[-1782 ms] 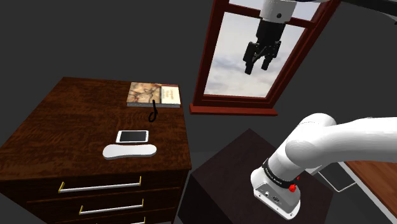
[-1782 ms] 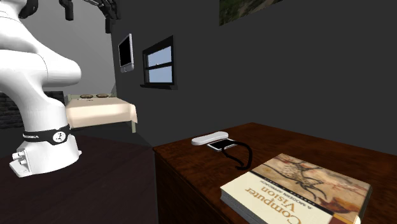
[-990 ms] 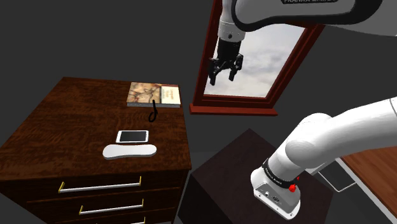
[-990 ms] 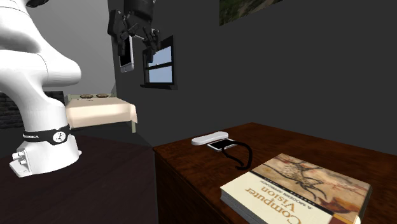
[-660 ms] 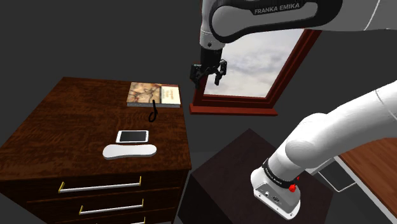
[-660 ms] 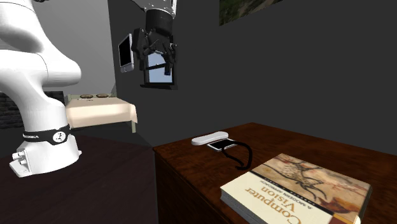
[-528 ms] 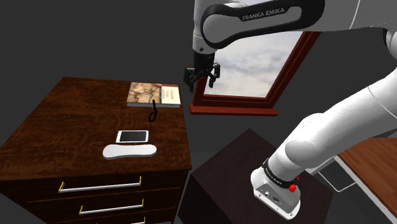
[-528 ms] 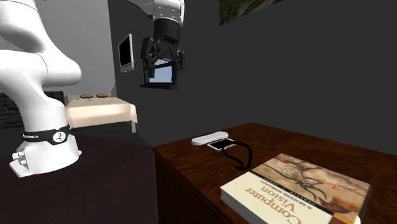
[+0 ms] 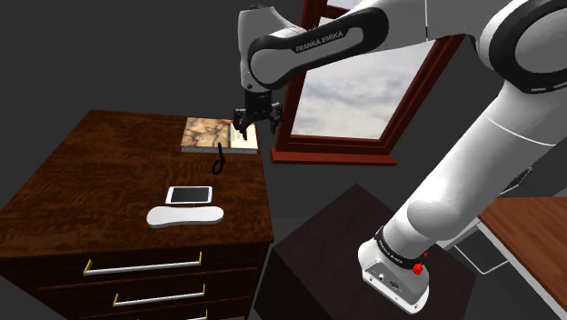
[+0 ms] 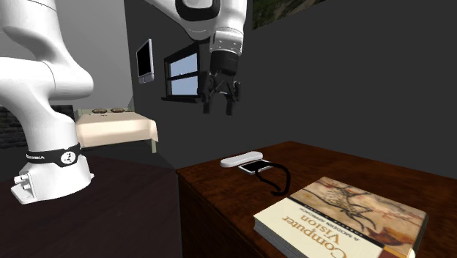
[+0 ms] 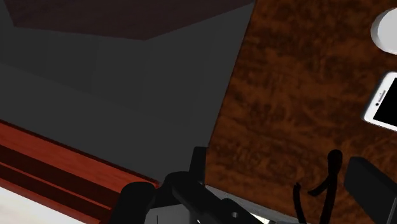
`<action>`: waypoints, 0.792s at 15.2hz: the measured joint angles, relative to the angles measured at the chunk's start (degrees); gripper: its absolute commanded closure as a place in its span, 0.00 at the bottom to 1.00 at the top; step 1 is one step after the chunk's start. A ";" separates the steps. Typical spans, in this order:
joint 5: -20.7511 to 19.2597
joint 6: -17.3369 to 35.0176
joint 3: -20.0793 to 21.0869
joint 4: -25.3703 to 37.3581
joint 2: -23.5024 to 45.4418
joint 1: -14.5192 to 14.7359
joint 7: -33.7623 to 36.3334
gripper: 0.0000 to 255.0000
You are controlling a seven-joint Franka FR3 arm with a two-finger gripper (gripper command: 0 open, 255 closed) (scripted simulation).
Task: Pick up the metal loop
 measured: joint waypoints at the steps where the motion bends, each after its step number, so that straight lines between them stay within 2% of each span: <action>1: -0.93 0.44 0.23 1.59 2.27 0.24 1.40 0.00; 6: -6.19 2.47 -0.02 10.54 14.59 2.06 7.72 0.00; 12: -10.93 1.24 -1.90 24.88 28.95 5.63 13.06 0.00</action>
